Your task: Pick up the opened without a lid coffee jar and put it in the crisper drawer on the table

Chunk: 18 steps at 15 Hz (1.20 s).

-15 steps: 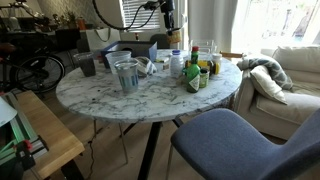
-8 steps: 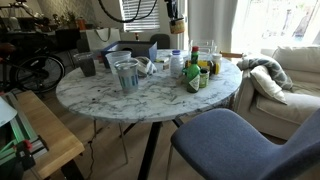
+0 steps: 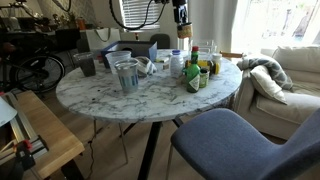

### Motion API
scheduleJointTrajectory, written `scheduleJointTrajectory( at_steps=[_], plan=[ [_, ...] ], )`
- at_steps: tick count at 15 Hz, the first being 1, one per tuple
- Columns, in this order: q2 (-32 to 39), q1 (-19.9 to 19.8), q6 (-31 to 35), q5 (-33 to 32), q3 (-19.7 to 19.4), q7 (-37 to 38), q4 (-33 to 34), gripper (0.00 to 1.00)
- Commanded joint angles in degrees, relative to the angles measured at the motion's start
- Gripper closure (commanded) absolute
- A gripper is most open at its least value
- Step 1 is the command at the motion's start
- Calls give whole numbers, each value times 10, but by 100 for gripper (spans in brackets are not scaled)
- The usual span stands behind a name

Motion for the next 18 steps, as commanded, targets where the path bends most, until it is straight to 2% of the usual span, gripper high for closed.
scheduleJointTrajectory(
  at_steps=[1,3,6,9,12,18],
  plan=[
    [89,-27,47,23,21,42,115,29],
    [121,-32,98,23,26,71,145,29],
    [143,-31,180,26,21,113,143,29],
    [163,-27,224,16,12,146,142,29],
    [176,-24,239,7,2,173,139,29],
    [181,-18,196,-5,-25,213,131,29]
  ],
)
